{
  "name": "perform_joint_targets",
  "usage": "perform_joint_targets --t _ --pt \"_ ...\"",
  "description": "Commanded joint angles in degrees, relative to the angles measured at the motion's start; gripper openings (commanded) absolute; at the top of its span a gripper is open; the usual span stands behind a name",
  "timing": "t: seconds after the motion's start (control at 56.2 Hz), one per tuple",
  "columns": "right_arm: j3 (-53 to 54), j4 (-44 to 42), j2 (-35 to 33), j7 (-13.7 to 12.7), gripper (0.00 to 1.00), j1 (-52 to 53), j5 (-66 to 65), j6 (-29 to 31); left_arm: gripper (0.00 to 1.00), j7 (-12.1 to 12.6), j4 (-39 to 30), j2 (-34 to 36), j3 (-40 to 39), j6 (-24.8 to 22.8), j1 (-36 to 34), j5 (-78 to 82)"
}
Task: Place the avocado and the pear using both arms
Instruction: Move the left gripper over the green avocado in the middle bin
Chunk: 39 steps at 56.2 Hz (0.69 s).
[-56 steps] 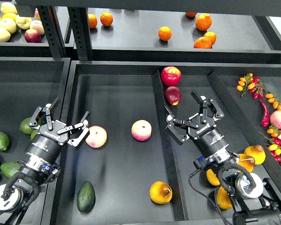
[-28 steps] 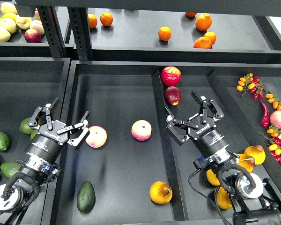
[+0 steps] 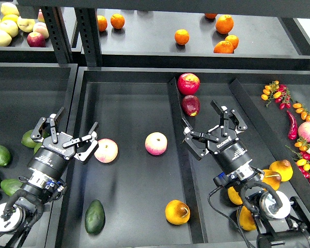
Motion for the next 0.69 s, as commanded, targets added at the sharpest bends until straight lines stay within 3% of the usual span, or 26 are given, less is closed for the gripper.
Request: perform_joint_targets --t 0.0,0.142,0.427,0.534,0.623,0.676 --pt "0.0 0.0 0.0 0.0 1.00 0.0 0.0 0.0 1.00 0.0 0.1 0.0 0.0 0.0 0.0 0.0" --pt "0.0 0.0 0.0 0.0 1.00 0.0 0.0 0.0 1.00 0.4 0.3 0.0 0.3 0.1 0.0 0.1" --pt "0.4 0.1 0.0 -0.1 1.00 0.0 0.0 0.0 1.00 4.2 0.8 0.0 1.0 0.2 -0.8 4.4" --pt "0.5 0.1 0.0 -0.1 1.00 -0.1 0.0 0.0 1.00 8.1 0.9 0.0 1.1 0.6 -2.1 6.8" --pt "0.5 0.1 0.0 -0.1 1.00 -0.1 0.1 0.0 0.99 12.8 0.7 0.3 1.4 0.4 -3.5 8.8" --pt "0.5 0.2 0.0 -0.1 1.00 -0.1 0.1 0.0 0.99 13.9 0.5 3.2 2.4 0.1 -4.5 9.4"
